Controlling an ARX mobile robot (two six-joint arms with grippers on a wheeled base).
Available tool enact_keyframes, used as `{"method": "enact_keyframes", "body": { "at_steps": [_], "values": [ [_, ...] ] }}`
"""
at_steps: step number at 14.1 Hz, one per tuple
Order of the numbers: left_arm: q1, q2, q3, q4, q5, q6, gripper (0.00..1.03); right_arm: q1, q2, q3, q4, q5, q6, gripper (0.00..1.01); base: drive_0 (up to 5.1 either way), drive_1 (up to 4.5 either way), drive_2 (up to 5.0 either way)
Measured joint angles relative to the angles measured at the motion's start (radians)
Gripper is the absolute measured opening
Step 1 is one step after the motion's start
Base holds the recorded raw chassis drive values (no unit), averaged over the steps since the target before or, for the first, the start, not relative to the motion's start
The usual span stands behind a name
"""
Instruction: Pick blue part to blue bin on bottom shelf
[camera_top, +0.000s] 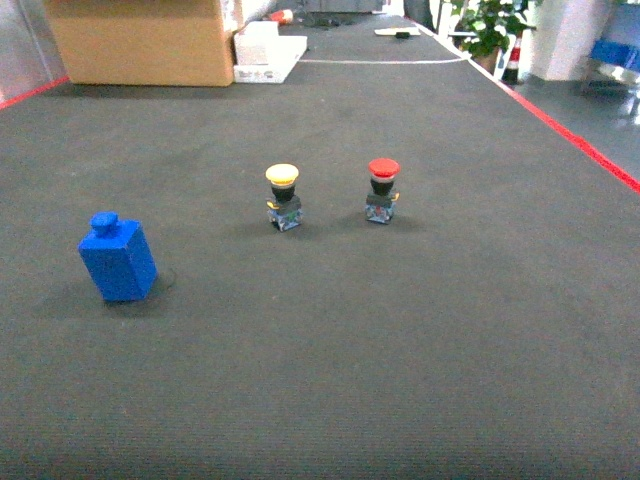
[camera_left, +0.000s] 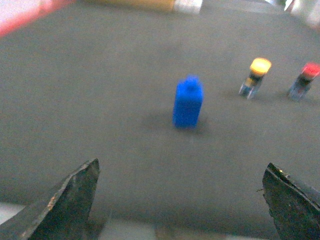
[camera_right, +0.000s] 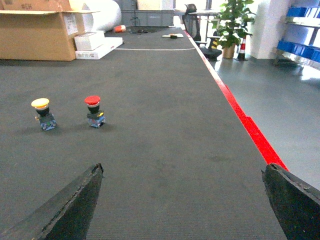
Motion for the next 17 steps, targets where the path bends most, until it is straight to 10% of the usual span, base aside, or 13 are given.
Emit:
{"method": "enact_keyframes", "body": {
  "at_steps": [1, 3, 6, 17],
  "values": [
    [-0.058, 0.120, 0.023, 0.023, -0.068, -0.060, 0.98, 0.000, 0.000, 0.000, 0.000, 0.000, 0.001, 0.98, 0.0, 0.00, 0.0],
    [-0.224, 0.728, 0.097, 0.581, -0.161, -0.092, 0.98, 0.000, 0.000, 0.000, 0.000, 0.000, 0.000, 0.98, 0.0, 0.00, 0.0],
    [-0.171, 1.284, 0.234, 0.991, -0.187, 0.002, 0.98, 0.000, 0.000, 0.000, 0.000, 0.000, 0.000, 0.98, 0.0, 0.00, 0.0],
    [-0.061, 1.952, 0.710, 1.044, -0.065, 0.081, 0.98, 0.000, 0.000, 0.000, 0.000, 0.000, 0.000, 0.98, 0.0, 0.00, 0.0]
  ]
}}
